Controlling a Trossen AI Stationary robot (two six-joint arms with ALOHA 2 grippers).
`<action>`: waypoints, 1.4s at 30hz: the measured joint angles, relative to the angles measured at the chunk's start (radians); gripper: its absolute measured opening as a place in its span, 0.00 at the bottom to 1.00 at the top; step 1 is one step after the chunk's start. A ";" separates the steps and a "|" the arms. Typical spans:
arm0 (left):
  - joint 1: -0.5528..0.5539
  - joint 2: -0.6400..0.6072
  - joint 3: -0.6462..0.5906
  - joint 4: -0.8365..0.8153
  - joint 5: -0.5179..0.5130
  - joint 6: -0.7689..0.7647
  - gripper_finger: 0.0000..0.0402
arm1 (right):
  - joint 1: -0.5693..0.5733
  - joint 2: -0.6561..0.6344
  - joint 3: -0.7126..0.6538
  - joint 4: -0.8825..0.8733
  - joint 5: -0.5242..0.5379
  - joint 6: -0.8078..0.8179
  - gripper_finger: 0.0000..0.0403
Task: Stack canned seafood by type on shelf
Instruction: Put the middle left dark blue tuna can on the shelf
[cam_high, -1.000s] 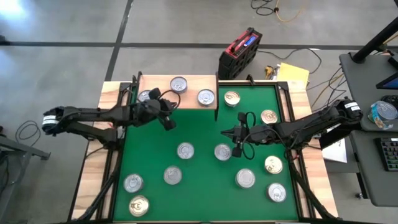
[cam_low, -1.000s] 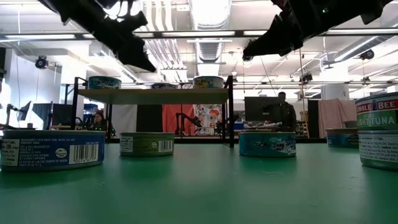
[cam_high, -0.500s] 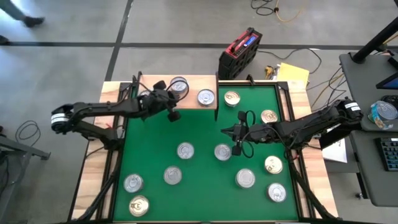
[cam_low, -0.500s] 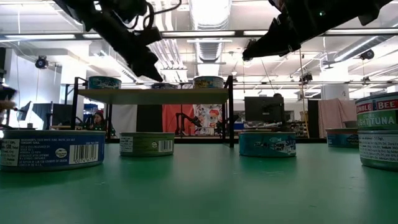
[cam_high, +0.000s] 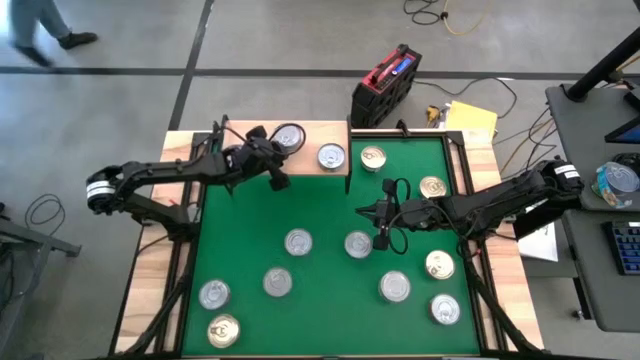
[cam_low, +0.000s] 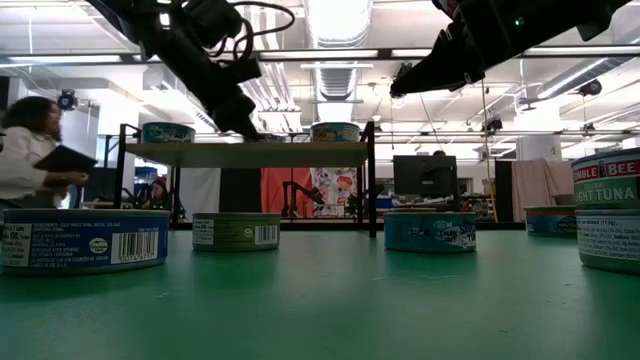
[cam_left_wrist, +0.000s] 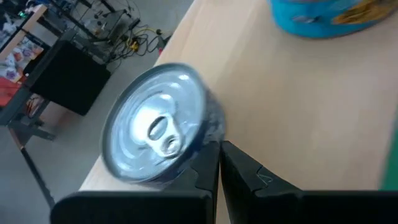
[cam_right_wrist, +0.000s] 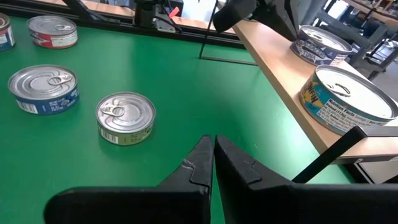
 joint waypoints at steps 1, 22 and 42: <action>0.006 0.000 0.000 -0.001 -0.001 0.000 0.00 | 0.000 0.000 0.000 0.000 0.000 0.000 0.02; 0.033 0.000 -0.001 0.000 -0.002 0.006 0.00 | 0.000 0.000 0.000 -0.001 0.000 -0.004 0.02; 0.062 0.014 -0.002 0.038 -0.002 0.011 0.00 | 0.000 0.000 0.000 -0.009 0.000 -0.004 0.02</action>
